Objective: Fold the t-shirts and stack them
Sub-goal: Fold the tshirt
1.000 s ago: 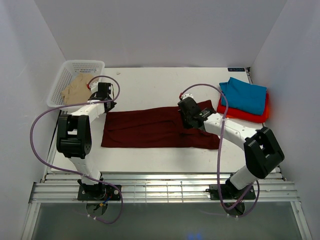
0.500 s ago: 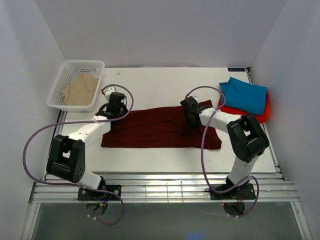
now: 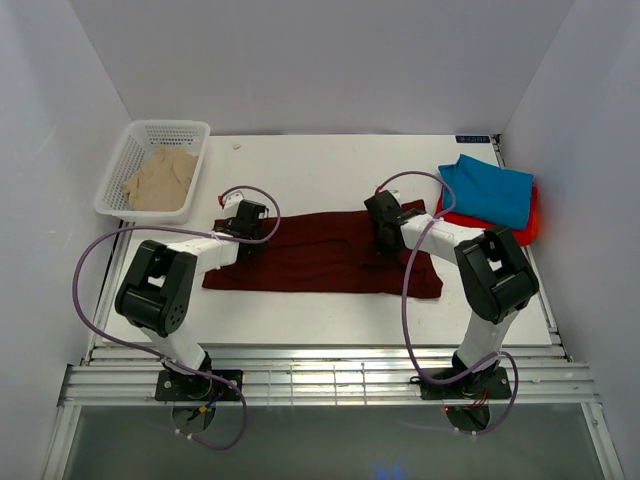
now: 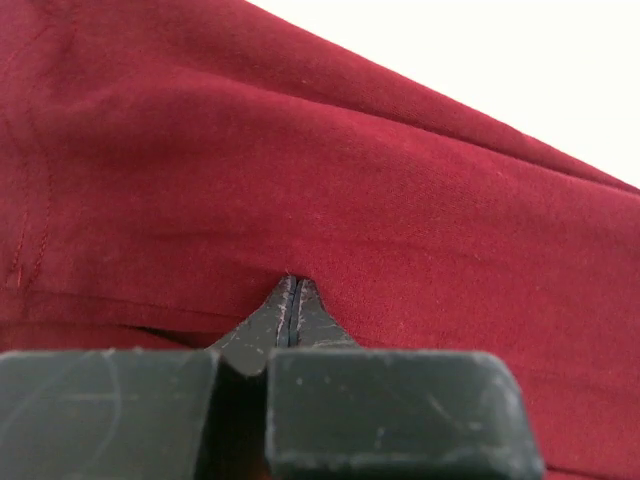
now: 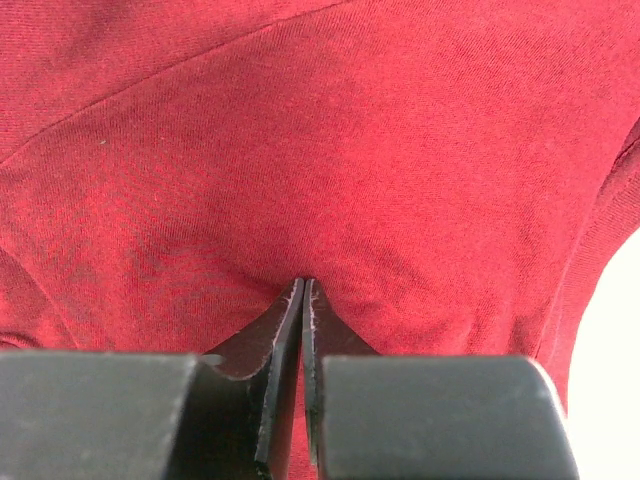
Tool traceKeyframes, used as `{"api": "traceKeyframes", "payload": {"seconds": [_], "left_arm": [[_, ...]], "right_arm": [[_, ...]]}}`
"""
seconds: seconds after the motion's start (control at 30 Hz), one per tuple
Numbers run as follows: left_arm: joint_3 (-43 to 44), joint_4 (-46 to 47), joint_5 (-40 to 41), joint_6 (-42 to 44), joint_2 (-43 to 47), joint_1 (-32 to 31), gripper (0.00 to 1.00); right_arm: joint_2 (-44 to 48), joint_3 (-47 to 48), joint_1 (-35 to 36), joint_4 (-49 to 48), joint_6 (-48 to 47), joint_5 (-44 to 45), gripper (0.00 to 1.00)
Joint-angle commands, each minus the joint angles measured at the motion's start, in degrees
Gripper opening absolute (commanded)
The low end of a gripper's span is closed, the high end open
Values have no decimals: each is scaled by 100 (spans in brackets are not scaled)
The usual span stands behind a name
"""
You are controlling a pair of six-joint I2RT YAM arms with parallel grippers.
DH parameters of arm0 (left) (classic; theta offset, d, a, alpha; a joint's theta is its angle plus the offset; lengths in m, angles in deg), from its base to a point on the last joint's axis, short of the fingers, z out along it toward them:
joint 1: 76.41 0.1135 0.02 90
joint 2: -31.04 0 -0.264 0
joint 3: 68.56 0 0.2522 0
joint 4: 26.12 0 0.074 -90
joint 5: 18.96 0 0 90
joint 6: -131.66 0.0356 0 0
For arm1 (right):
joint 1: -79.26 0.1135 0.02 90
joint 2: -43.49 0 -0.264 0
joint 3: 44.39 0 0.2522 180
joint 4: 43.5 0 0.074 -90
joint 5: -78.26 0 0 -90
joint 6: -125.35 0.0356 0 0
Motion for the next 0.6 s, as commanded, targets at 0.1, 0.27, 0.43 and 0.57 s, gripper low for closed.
{"api": "traceKeyframes", "payload": {"seconds": [0.1,0.27,0.43,0.57], "left_arm": [[-206,-503,168,-233,-308,23,0],[-636,-705,150,-549,325,-284,0],[-1154,-951,-25,-927,896,-723,0],[-1436,-1083,-288,-1584,1327,-1163,0]], "right_arm": [[-619,204,-353,99,-88,-172,8],[-1129,793,-722,125,-492,-277,8],[-1971,1847,-1100,310,-923,-541,8],[-2728,3390,-1180,634,-1222,-857,8]]}}
